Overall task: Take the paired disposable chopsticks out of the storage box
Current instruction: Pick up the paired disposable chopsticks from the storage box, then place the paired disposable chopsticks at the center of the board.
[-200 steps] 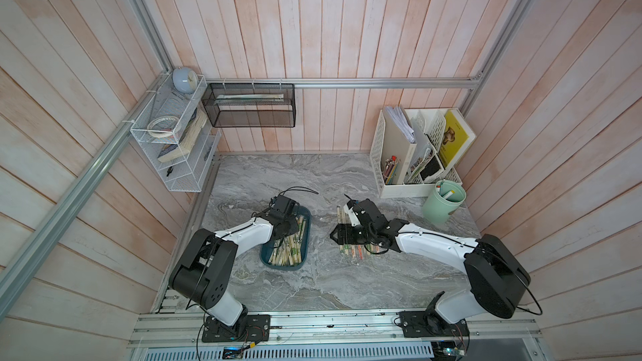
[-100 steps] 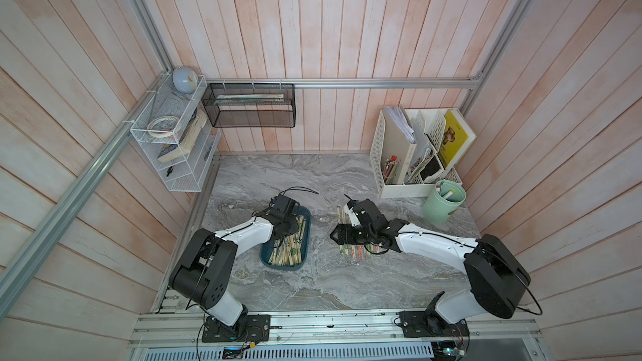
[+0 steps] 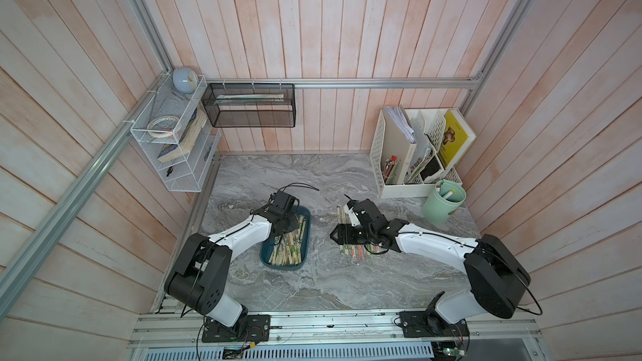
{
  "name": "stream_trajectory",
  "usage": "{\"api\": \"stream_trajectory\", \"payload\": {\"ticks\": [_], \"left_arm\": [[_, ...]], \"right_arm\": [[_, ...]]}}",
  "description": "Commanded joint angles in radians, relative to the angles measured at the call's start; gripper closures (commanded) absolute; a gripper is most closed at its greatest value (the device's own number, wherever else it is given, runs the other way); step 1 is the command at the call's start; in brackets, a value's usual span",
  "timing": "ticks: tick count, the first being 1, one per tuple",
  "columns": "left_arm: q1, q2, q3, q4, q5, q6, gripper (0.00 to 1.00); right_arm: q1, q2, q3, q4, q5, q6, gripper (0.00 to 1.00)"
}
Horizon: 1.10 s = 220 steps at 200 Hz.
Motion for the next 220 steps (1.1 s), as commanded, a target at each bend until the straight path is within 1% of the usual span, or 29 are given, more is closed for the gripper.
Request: {"api": "stream_trajectory", "payload": {"ticks": [1,46,83,121,174,220], "left_arm": [[0.005,-0.028,0.041,-0.026,-0.023,0.029,0.89],[0.006,-0.054,0.094,-0.058,-0.022,0.055,0.89],[0.005,-0.074,0.144,-0.077,0.008,0.066,0.89],[-0.023,-0.066,0.209,-0.090,0.020,0.065,0.88],[-0.124,0.028,0.306,-0.084,0.003,0.027,0.89],[-0.208,0.168,0.380,-0.054,0.000,-0.032,0.89]], "right_arm": [[0.005,0.003,-0.012,0.009,0.012,-0.009,0.22],[0.004,-0.002,-0.008,0.009,0.012,-0.011,0.22],[0.001,-0.006,-0.002,0.013,0.009,-0.011,0.22],[-0.008,-0.011,-0.005,0.019,0.005,-0.012,0.22],[-0.051,-0.066,-0.066,0.027,0.003,-0.011,0.22],[-0.099,-0.157,-0.170,0.030,0.003,-0.003,0.22]]}}
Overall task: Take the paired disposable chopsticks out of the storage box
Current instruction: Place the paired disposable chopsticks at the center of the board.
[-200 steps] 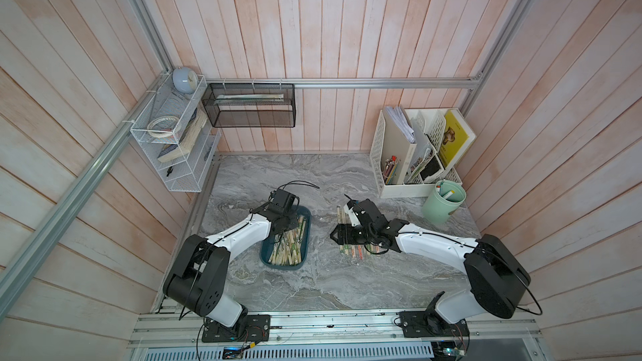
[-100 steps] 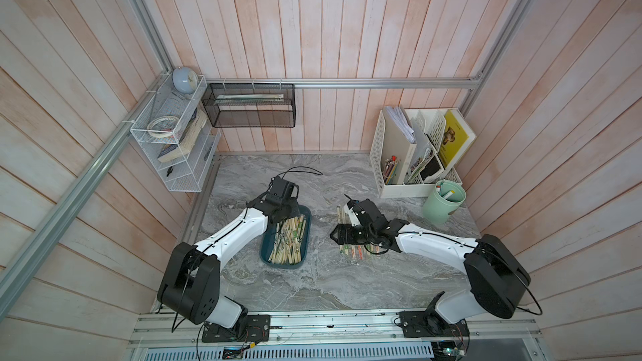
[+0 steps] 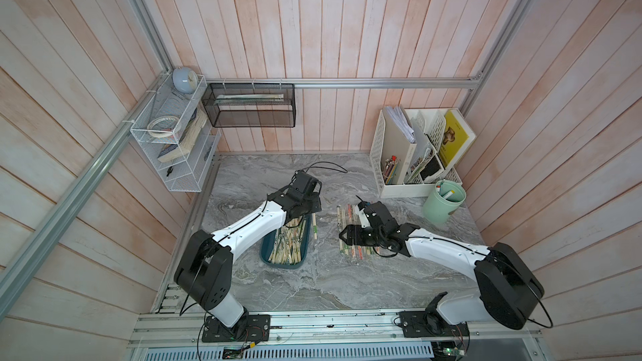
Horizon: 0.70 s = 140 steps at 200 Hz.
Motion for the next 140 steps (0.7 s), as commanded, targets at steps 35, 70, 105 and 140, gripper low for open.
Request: {"api": "stream_trajectory", "payload": {"ticks": [35,70,105,140], "left_arm": [[-0.078,0.186,0.117,0.019,-0.005,-0.070,0.89],[-0.112,0.292,0.181,0.009,-0.009,-0.103,0.89],[-0.130,0.365,0.223,-0.005,-0.010,-0.137,0.89],[-0.134,0.385,0.220,-0.007,-0.023,-0.147,0.89]], "right_arm": [[-0.037,-0.103,-0.112,0.009,0.007,0.006,0.22],[-0.050,-0.151,-0.153,0.010,0.005,0.011,0.22],[-0.054,-0.179,-0.171,-0.002,0.002,0.000,0.21],[-0.055,-0.202,-0.184,-0.013,-0.003,-0.009,0.22]]}}
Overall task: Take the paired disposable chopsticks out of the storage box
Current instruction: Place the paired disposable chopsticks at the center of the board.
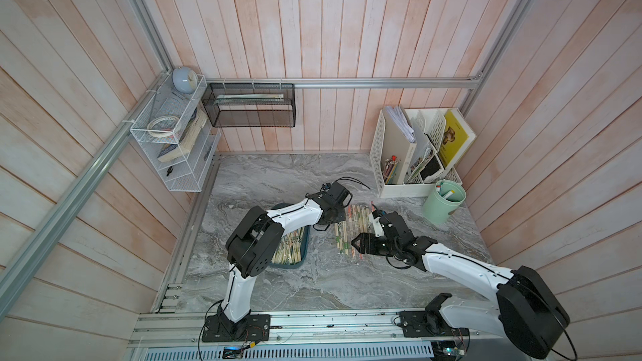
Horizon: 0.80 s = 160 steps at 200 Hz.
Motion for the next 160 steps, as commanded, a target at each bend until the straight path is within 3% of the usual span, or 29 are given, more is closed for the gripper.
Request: {"api": "stream_trajectory", "payload": {"ticks": [1,109,160], "left_arm": [[-0.005,0.012,0.016,-0.011,-0.021,-0.021,0.89],[-0.010,0.010,0.000,0.003,-0.007,0.000,0.73],[-0.003,-0.064,-0.012,-0.019,-0.052,0.043,0.67]], "right_arm": [[-0.005,-0.022,-0.018,-0.012,-0.002,-0.012,0.21],[-0.004,-0.082,-0.036,-0.039,0.007,-0.007,0.21],[-0.003,-0.074,-0.030,-0.030,-0.002,0.004,0.21]]}}
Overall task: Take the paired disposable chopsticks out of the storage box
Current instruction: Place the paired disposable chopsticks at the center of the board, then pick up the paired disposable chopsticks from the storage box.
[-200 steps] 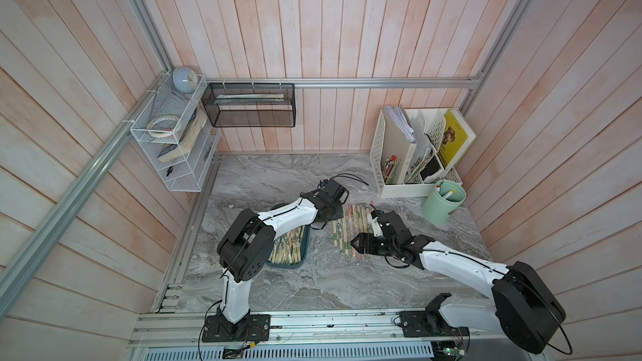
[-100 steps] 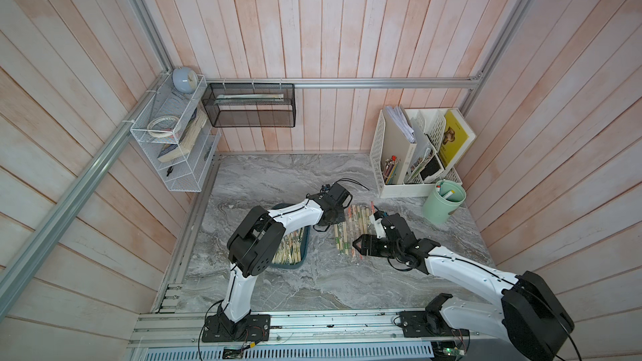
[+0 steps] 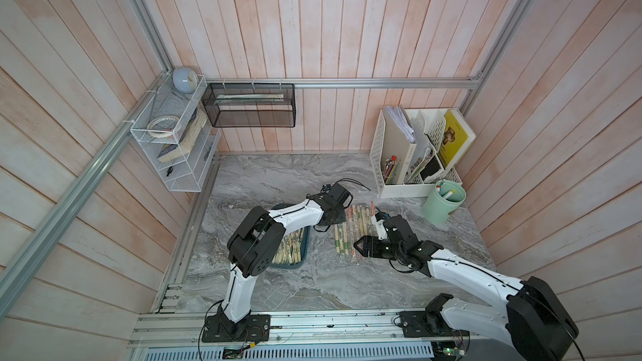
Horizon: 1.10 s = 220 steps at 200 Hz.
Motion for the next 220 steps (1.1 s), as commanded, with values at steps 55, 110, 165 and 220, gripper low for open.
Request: {"api": "stream_trajectory", "payload": {"ticks": [55,110,165,220], "left_arm": [[0.101,-0.263,-0.167,-0.006,-0.067,0.073,0.63],[0.256,-0.490,-0.369,0.010,-0.064,0.118,0.57],[0.299,-0.543,-0.488,0.038,0.001,0.109,0.57],[0.299,-0.519,-0.553,0.060,0.038,0.108,0.58]], "right_arm": [[0.021,-0.005,0.025,0.008,0.006,0.059,0.21],[0.073,0.120,0.137,0.022,0.013,0.068,0.22],[0.091,0.259,0.247,0.026,-0.017,0.022,0.22],[0.102,0.303,0.250,0.059,-0.026,0.043,0.22]]}}
